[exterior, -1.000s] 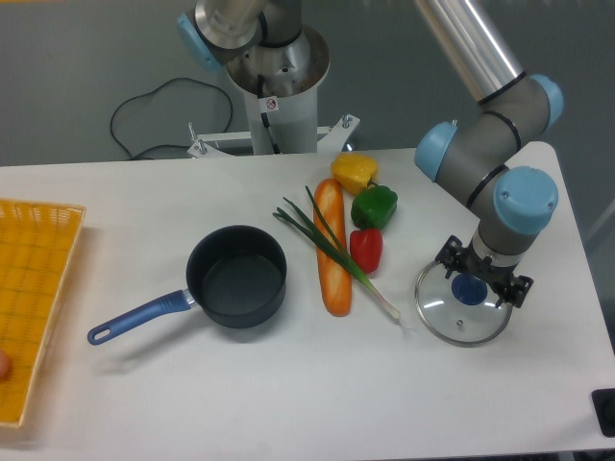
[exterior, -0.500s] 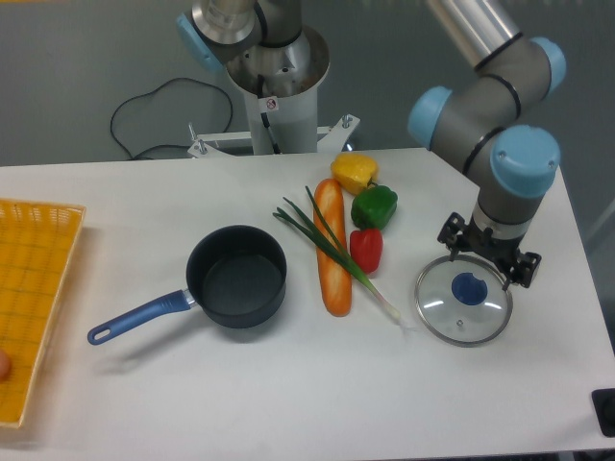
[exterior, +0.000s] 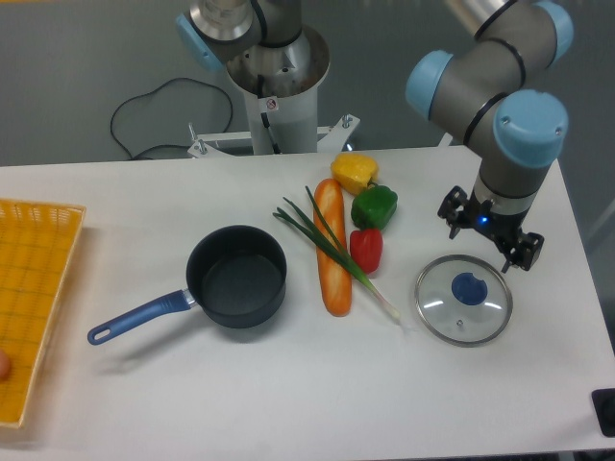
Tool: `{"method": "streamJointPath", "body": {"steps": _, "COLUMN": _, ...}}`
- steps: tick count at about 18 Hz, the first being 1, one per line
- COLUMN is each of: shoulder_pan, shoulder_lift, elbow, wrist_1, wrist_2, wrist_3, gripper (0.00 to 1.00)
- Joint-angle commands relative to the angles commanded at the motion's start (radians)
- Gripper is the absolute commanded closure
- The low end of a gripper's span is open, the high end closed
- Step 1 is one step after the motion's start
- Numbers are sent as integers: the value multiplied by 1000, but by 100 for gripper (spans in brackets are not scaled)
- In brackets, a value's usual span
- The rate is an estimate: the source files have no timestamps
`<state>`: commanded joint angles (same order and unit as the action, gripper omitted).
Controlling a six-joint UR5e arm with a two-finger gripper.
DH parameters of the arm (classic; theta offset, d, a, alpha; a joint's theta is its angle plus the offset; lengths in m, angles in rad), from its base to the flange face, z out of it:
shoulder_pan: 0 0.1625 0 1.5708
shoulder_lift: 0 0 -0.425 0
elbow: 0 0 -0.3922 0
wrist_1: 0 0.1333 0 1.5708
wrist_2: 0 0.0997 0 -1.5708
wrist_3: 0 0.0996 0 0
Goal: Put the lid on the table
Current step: 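Raise the open gripper up away from the lid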
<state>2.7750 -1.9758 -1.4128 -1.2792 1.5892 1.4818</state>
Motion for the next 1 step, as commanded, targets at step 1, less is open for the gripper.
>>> {"method": "streamJointPath", "body": {"steps": 1, "shoulder_pan": 0, "shoulder_lift": 0, "elbow": 3, "wrist_1": -6, "wrist_2": 0, "wrist_3": 0, "gripper": 0}}
